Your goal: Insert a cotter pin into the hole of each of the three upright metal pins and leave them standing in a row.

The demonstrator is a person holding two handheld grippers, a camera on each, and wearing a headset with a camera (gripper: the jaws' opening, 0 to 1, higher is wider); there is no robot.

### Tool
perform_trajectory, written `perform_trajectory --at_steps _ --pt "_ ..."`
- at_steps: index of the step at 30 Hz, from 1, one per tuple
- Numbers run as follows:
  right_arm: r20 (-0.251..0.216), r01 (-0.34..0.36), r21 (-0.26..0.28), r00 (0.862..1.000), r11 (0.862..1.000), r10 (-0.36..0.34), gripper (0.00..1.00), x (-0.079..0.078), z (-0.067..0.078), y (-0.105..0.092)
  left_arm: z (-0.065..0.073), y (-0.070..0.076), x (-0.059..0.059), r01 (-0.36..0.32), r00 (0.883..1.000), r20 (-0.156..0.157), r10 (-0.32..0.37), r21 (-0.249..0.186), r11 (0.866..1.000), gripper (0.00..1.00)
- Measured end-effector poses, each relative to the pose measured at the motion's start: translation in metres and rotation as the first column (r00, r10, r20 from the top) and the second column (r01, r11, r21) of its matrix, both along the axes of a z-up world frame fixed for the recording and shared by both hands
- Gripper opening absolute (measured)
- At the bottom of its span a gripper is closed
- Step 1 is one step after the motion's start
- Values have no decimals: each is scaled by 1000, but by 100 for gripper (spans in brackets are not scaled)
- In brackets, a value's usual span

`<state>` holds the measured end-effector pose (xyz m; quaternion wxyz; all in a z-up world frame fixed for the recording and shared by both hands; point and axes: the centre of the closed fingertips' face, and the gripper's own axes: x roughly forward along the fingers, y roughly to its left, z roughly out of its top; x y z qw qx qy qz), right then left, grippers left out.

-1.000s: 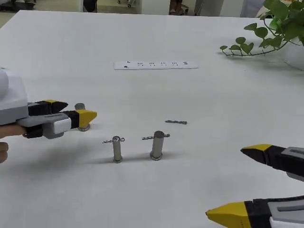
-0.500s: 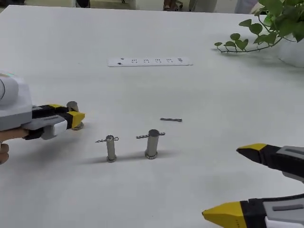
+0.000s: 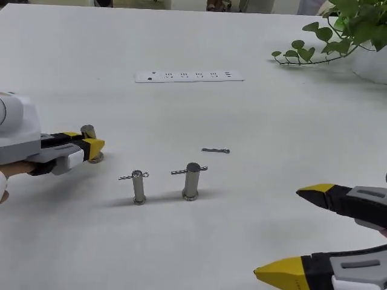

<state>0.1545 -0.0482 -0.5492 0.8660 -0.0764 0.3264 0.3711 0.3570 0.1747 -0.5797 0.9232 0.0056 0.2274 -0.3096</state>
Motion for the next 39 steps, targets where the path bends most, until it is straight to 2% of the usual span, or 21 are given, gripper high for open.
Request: perform_trajectory --at_steps 3,5,9,11,13,15,19,25,27,30,32,36,39 --pt "-2 -1 1 1000 1000 1 87 0 0 0 1 0 2 -10 1000 18 10 26 1000 10" --pt "-2 -2 -1 1000 1000 2 87 0 0 0 0 -2 1 8 1000 29 -10 62 998 9" --pt "-2 14 11 1000 1000 -14 89 3 1 -2 3 -5 -2 14 1000 18 -15 41 999 9" --pt "0 17 11 1000 1000 -17 89 3 2 -2 6 -8 -6 30 1000 4 -30 28 999 9" --pt "0 18 12 1000 1000 -18 89 2 2 -3 9 -8 -10 52 998 23 -54 67 996 9" --pt "2 17 14 1000 1000 -17 89 2 3 -2 13 -10 -14 62 998 19 -63 69 996 9" --pt "12 20 16 1000 1000 -21 88 4 5 -3 26 -12 -25 89 994 52 -96 123 988 9" --pt "28 29 31 999 999 -30 89 5 9 -3 52 -19 -40 107 991 69 -114 96 990 9" --pt "33 30 28 999 999 -31 89 5 10 -3 58 -20 -45 118 988 82 -127 112 987 9" --pt "34 27 38 999 999 -29 89 5 11 -1 67 -23 -53 130 986 88 -140 106 986 9" --pt "34 28 39 999 999 -29 89 6 10 0 75 -25 -58 137 982 111 -151 127 982 9" --pt "31 18 42 999 999 -19 89 3 9 2 94 -34 -71 145 979 133 -157 96 985 9" --pt "26 11 47 1000 999 -12 92 2 10 5 104 -45 -80 182 969 153 -194 88 979 9"
